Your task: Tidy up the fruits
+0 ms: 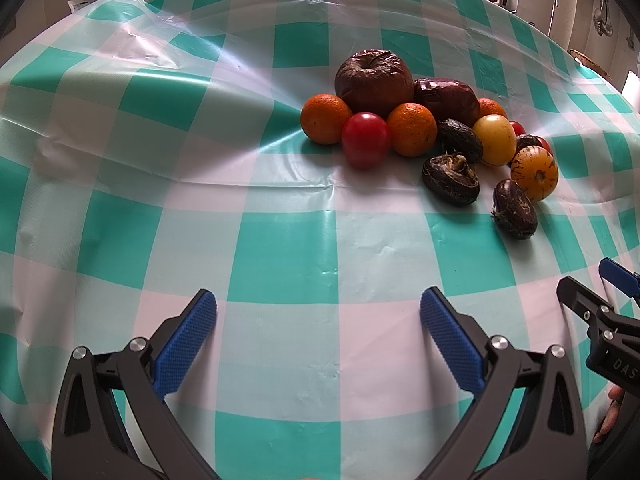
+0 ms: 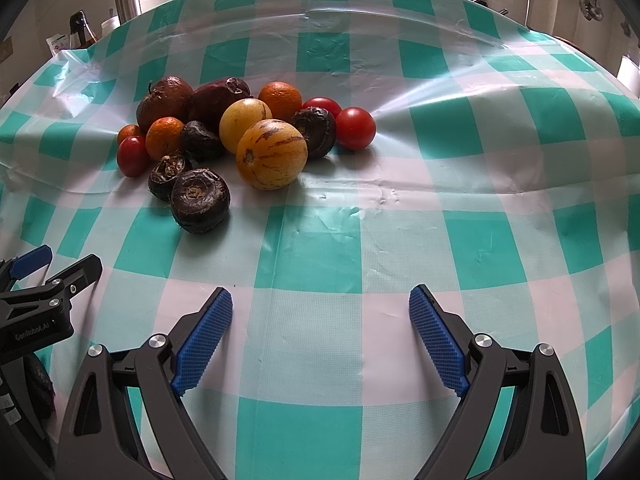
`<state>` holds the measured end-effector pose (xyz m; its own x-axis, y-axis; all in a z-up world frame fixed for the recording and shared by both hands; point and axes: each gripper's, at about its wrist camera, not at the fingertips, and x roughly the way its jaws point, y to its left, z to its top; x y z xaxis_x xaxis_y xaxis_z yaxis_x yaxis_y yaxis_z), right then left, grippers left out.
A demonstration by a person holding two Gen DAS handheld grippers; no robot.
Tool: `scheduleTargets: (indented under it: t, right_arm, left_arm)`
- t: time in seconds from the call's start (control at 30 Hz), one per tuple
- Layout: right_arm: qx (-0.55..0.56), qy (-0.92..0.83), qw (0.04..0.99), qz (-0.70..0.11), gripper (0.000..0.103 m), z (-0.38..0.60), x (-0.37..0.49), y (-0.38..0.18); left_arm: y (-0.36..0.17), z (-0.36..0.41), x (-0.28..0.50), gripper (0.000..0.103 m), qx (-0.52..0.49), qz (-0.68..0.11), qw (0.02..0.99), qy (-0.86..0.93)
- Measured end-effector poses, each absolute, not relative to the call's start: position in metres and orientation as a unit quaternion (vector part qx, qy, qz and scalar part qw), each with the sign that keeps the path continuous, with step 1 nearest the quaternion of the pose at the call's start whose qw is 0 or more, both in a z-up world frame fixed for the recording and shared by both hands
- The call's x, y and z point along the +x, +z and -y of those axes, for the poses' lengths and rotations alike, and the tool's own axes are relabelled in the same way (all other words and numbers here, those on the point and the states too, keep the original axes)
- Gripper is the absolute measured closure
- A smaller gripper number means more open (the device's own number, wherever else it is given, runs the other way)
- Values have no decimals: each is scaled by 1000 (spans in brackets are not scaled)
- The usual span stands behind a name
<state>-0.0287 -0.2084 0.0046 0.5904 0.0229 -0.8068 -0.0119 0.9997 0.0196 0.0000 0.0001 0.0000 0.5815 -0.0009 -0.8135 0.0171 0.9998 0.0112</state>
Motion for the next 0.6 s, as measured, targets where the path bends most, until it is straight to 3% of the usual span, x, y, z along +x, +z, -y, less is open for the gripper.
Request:
scheduleTargets:
  t: [0.6]
  right_arm:
    - [-32,89,882,-462,17,161,11,7]
  left_arm:
    - [0,-1,1,1,10,-457,889,-9]
